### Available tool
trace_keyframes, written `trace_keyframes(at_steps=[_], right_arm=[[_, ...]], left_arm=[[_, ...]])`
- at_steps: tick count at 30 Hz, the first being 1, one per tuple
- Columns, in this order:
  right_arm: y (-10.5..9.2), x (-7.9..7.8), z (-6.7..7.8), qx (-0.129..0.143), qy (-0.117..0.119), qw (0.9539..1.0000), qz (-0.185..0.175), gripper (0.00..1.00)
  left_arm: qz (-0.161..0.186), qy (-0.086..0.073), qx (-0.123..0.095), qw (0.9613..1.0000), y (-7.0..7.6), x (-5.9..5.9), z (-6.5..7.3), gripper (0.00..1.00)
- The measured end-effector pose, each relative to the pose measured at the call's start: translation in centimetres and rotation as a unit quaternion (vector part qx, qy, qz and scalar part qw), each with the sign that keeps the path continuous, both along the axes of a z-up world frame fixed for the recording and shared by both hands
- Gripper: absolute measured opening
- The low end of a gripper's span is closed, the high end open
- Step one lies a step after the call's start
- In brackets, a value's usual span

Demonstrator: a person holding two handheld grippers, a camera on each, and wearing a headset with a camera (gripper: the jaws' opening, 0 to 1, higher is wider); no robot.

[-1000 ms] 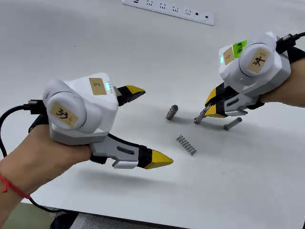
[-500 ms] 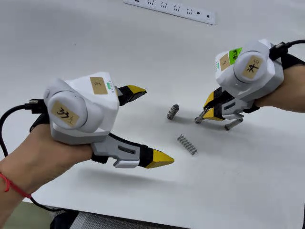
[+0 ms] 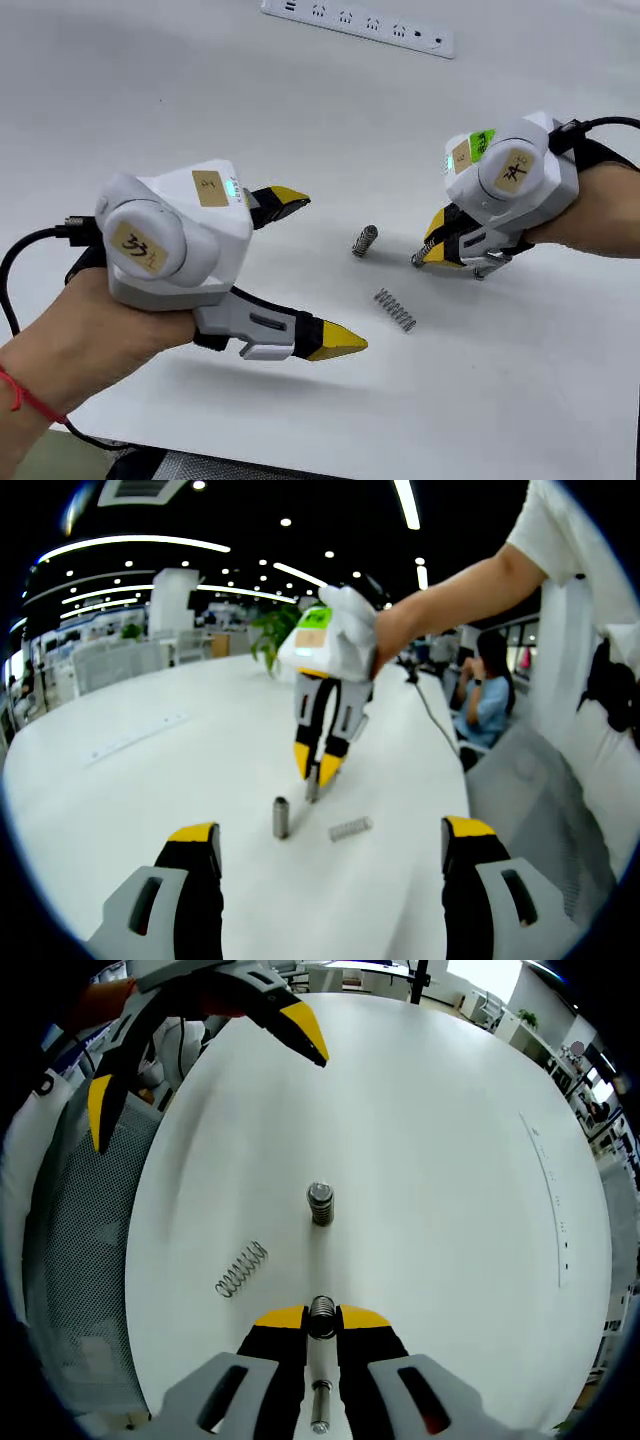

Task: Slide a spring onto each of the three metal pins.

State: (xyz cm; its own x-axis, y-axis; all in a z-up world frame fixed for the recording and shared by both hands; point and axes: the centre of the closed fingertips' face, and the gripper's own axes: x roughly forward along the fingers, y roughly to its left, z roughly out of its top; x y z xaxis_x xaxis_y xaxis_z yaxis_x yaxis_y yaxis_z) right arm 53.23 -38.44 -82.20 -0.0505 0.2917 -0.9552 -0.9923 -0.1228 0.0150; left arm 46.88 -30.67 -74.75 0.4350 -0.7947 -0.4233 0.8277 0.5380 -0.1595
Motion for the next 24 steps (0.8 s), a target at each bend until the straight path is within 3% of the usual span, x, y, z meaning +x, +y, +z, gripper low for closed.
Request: trace_keyframes(at_steps=[24], right_arm=[[0.02,0.35,-0.49,0.015,-0.003,0.9998,-0.011,0.18]], left_arm=[[-0.015,0.000,0.012,0.9998,-0.36,-0.71,-0.28,1.00]])
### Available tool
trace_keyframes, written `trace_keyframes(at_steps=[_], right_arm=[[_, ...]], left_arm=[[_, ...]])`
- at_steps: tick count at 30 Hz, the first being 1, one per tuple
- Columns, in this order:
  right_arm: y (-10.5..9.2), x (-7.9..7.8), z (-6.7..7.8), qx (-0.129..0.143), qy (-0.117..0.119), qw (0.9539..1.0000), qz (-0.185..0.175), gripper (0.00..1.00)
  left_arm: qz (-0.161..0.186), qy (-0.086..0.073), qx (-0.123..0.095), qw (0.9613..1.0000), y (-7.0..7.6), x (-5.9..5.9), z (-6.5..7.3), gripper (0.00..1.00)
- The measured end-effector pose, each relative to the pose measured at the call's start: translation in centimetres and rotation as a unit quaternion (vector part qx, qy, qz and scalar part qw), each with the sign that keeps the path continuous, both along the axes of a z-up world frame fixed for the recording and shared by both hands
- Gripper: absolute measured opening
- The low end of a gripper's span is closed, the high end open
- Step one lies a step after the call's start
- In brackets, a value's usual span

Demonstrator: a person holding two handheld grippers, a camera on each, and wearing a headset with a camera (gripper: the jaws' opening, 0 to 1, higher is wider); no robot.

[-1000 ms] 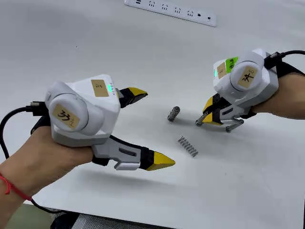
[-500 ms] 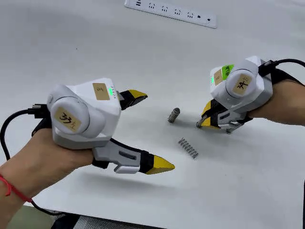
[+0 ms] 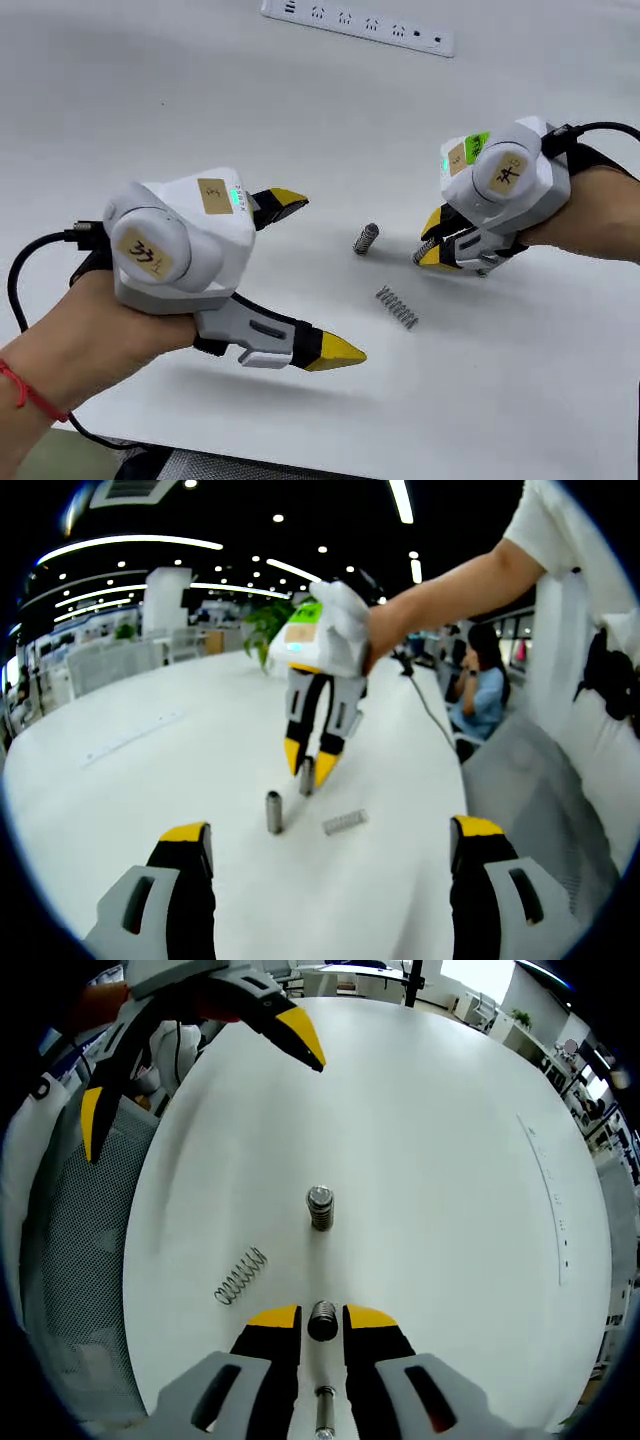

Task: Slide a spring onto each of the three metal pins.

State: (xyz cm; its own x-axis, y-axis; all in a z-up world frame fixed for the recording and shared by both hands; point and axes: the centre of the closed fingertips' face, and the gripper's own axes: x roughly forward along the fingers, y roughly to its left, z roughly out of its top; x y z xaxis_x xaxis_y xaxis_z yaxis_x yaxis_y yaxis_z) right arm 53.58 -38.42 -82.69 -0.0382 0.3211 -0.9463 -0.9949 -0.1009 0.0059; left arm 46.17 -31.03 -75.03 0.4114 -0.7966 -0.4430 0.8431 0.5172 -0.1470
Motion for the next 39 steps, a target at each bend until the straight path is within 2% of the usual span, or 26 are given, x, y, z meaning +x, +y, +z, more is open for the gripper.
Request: trace_keyframes(at_steps=[8,10,12,14,16,19,20,22,24,26,27,31,32,33,34,39], right_arm=[[0.2,0.3,2.3,0.049,-0.007,0.9980,-0.040,0.22],[0.3,0.1,3.6,0.073,-0.006,0.9956,-0.058,0.24],[-0.4,0.3,3.9,0.096,-0.003,0.9922,-0.080,0.25],[-0.4,0.2,5.0,0.111,-0.003,0.9894,-0.094,0.26],[-0.6,0.3,6.0,0.134,-0.001,0.9845,-0.113,0.28],[-1.1,-0.1,8.1,0.172,0.000,0.9746,-0.143,0.31],[-1.2,-0.1,8.3,0.178,-0.002,0.9732,-0.145,0.32],[-2.0,-0.4,9.6,0.201,-0.007,0.9657,-0.163,0.34],[-3.1,-0.4,10.0,0.216,-0.008,0.9617,-0.168,0.38],[-3.8,-1.0,10.6,0.226,-0.011,0.9588,-0.172,0.42],[-4.4,-1.5,11.1,0.236,-0.011,0.9557,-0.176,0.44],[-6.2,-2.6,11.8,0.256,-0.010,0.9466,-0.195,0.48],[-6.7,-3.0,12.0,0.268,-0.005,0.9419,-0.203,0.50],[-7.0,-3.3,12.1,0.274,-0.001,0.9391,-0.208,0.53],[-7.5,-3.8,12.1,0.282,0.003,0.9360,-0.210,0.55],[-9.1,-5.3,12.0,0.309,0.006,0.9272,-0.212,0.68]], left_arm=[[-0.004,-0.002,0.012,0.9999,0.2,-0.2,0.0,1.00],[-0.006,-0.002,0.016,0.9998,0.3,-0.3,0.0,0.99],[-0.007,-0.002,0.022,0.9997,0.4,-0.3,0.0,0.99],[-0.009,-0.003,0.025,0.9997,0.4,-0.3,0.0,0.98],[-0.011,-0.003,0.032,0.9994,0.4,-0.4,0.0,0.98],[-0.018,-0.008,0.047,0.9987,0.4,-0.7,0.0,0.97],[-0.019,-0.008,0.050,0.9985,0.4,-0.7,0.0,0.97],[-0.025,-0.010,0.062,0.9977,0.5,-1.0,-0.2,0.96],[-0.028,-0.012,0.074,0.9967,0.7,-1.3,-0.3,0.94],[-0.032,-0.012,0.078,0.9964,0.8,-1.5,-0.3,0.91],[-0.034,-0.012,0.080,0.9961,0.8,-1.7,-0.2,0.89],[-0.044,-0.016,0.103,0.9936,1.1,-2.0,-0.3,0.83],[-0.048,-0.014,0.107,0.9930,1.1,-2.2,-0.3,0.81],[-0.052,-0.013,0.109,0.9925,1.1,-2.3,-0.3,0.79],[-0.061,-0.013,0.116,0.9914,1.0,-2.4,-0.3,0.75],[-0.097,-0.021,0.150,0.9837,-0.1,-2.5,-0.8,0.66]])
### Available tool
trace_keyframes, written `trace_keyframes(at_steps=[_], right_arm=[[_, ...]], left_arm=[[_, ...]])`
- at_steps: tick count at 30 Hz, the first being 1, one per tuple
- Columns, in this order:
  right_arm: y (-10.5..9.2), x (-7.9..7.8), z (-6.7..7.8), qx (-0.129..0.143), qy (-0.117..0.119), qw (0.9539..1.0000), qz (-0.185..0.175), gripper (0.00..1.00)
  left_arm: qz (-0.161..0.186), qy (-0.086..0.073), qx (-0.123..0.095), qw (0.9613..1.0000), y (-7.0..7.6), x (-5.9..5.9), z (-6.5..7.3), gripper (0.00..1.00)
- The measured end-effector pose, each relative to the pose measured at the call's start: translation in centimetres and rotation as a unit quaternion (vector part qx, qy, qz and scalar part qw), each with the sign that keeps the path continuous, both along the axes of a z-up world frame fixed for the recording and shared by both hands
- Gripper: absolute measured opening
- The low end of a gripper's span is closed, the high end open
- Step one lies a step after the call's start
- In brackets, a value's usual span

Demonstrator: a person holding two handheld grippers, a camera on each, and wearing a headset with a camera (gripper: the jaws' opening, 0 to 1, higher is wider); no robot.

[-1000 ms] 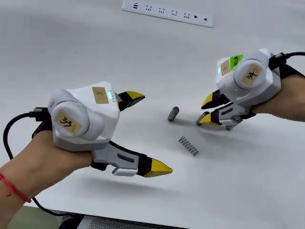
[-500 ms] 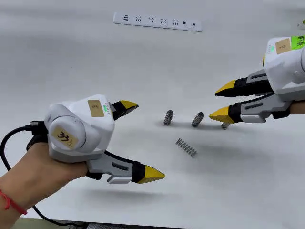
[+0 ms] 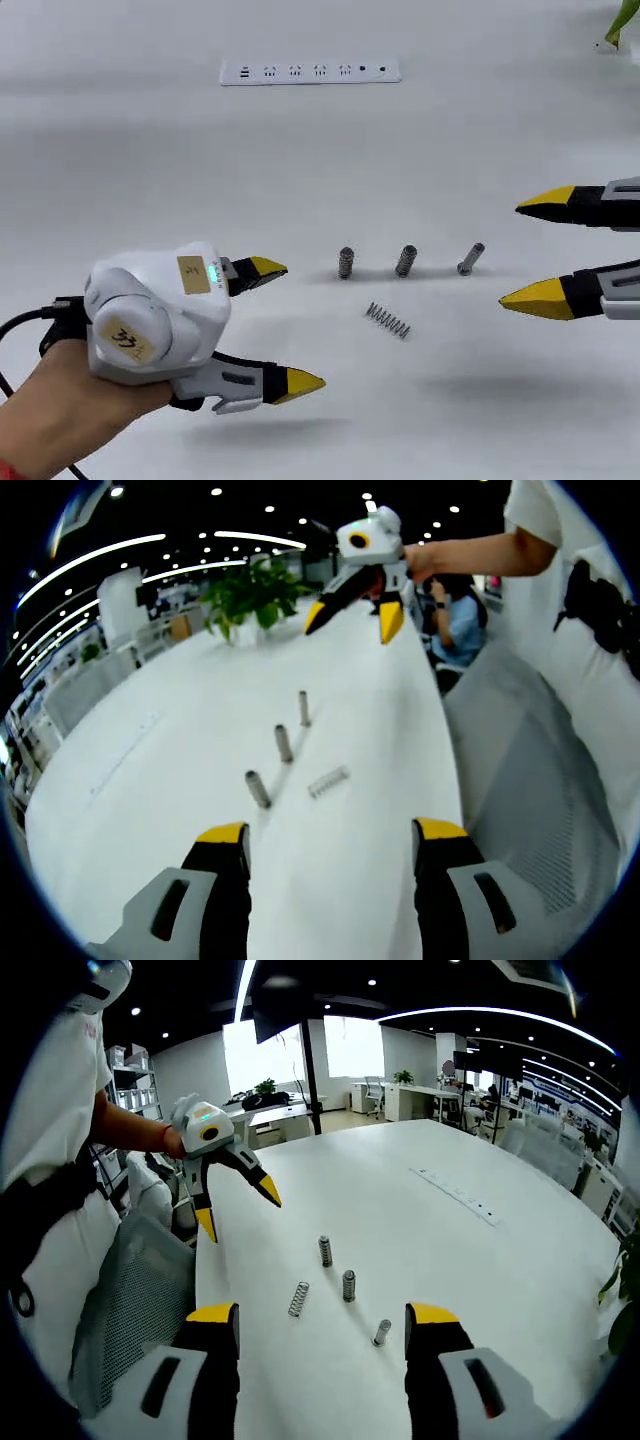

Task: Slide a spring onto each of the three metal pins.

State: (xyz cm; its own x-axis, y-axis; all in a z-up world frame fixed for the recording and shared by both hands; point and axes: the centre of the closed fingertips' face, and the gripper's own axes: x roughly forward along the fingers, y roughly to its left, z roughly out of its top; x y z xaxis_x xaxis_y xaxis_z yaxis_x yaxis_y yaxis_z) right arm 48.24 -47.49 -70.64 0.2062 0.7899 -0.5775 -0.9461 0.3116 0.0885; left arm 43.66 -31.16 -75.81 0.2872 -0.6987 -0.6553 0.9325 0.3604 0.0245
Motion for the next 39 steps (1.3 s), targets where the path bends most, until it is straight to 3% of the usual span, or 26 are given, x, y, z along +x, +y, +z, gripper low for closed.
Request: trace_keyframes(at_steps=[5,9,14,15,19,21,24,27,30,33,39], right_arm=[[-1.6,-1.2,-0.4,0.026,0.005,0.9995,-0.017,0.74],[-2.8,-2.1,-1.0,0.032,0.011,0.9990,-0.028,0.78],[-4.4,-2.7,-1.7,0.044,0.013,0.9981,-0.041,0.83],[-4.8,-2.9,-2.0,0.042,0.012,0.9982,-0.042,0.84],[-5.6,-3.2,-2.8,0.038,0.011,0.9983,-0.043,0.86],[-5.9,-3.4,-3.2,0.036,0.012,0.9984,-0.043,0.87],[-6.8,-3.4,-3.9,0.032,0.014,0.9985,-0.043,0.87],[-7.5,-3.6,-4.5,0.030,0.013,0.9986,-0.042,0.88],[-8.8,-3.4,-5.4,0.022,0.014,0.9987,-0.043,0.89],[-9.7,-3.3,-5.9,0.014,0.017,0.9985,-0.050,0.89],[-10.9,-2.9,-6.1,0.016,0.014,0.9976,-0.066,0.88]], left_arm=[[-0.050,-0.010,0.034,0.9981,-2.2,0.4,-0.9,0.59],[-0.072,0.001,0.056,0.9959,-3.3,0.8,-2.3,0.57],[-0.123,-0.007,0.097,0.9877,-4.7,1.0,-3.9,0.52],[-0.137,-0.014,0.112,0.9841,-4.9,1.2,-4.4,0.51],[-0.149,-0.010,0.125,0.9808,-5.8,1.5,-5.6,0.49],[-0.162,-0.020,0.149,0.9752,-5.9,1.9,-6.3,0.47],[-0.167,-0.021,0.152,0.9740,-6.4,2.2,-6.8,0.46],[-0.179,-0.029,0.171,0.9685,-6.5,2.6,-7.3,0.43],[-0.180,-0.026,0.176,0.9674,-6.9,3.0,-7.7,0.41],[-0.190,-0.032,0.187,0.9632,-6.9,3.3,-7.9,0.38],[-0.195,-0.031,0.191,0.9616,-7.1,3.8,-8.6,0.29]])
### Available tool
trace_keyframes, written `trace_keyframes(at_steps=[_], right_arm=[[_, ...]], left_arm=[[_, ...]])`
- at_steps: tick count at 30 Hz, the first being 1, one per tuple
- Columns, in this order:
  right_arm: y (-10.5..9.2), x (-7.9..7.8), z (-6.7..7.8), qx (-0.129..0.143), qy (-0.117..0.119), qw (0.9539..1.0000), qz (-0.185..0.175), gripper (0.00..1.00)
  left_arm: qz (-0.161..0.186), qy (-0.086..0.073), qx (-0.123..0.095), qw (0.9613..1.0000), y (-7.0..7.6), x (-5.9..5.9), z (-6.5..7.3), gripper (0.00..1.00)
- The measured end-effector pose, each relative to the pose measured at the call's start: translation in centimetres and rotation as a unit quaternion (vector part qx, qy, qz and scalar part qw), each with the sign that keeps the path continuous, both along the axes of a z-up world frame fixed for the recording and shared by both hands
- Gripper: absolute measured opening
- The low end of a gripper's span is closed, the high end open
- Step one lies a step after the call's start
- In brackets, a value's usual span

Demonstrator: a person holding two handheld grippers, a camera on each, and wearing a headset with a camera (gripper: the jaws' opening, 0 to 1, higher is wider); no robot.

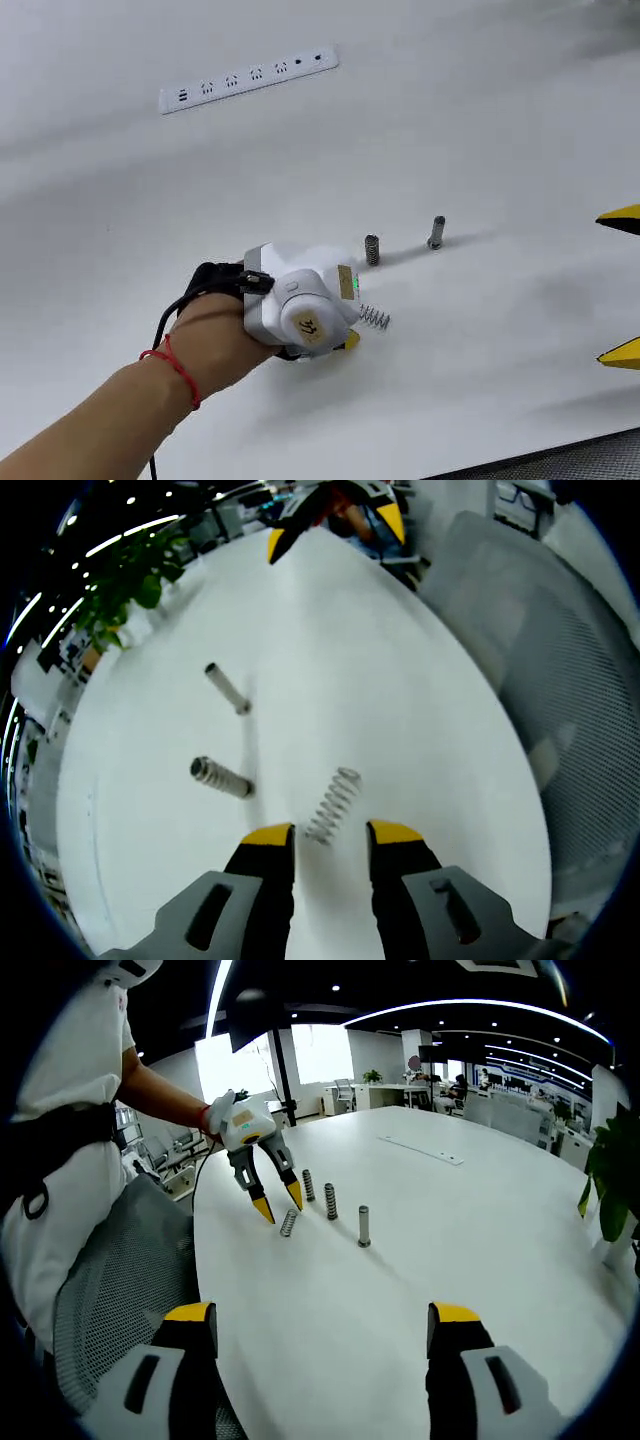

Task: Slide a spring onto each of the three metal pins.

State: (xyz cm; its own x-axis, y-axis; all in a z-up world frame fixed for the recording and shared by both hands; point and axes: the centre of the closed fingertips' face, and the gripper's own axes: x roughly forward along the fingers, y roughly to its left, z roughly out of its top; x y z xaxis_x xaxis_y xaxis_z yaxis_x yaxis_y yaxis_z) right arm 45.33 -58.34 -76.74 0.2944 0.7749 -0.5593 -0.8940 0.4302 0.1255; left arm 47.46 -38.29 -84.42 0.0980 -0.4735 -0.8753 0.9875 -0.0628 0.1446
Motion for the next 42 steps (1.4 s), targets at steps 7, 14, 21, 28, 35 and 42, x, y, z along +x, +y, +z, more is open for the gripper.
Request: trace_keyframes(at_steps=[7,14,21,28,35,42], right_arm=[[-0.3,-0.3,-0.3,0.004,0.003,0.9999,-0.009,0.88],[-0.2,0.1,-0.3,0.006,-0.001,0.9999,-0.013,0.87],[0.5,0.2,0.2,0.006,-0.006,0.9999,-0.015,0.86],[0.6,0.1,-0.2,0.006,-0.003,0.9999,-0.014,0.85],[1.3,-0.1,0.0,0.008,-0.002,0.9999,-0.015,0.85],[2.4,-0.3,0.5,0.010,-0.003,0.9999,-0.011,0.84]], left_arm=[[0.007,0.010,0.003,0.9999,0.5,-0.3,-0.6,0.22],[0.029,0.022,-0.004,0.9993,0.6,-0.9,-0.7,0.14],[0.039,0.028,-0.002,0.9988,0.8,-1.0,-0.8,0.12],[0.049,0.033,-0.001,0.9982,0.8,-1.0,-0.8,0.11],[0.058,0.044,-0.010,0.9973,0.9,-1.4,-0.8,0.11],[0.065,0.053,-0.021,0.9962,0.8,-2.2,-0.7,0.11]])
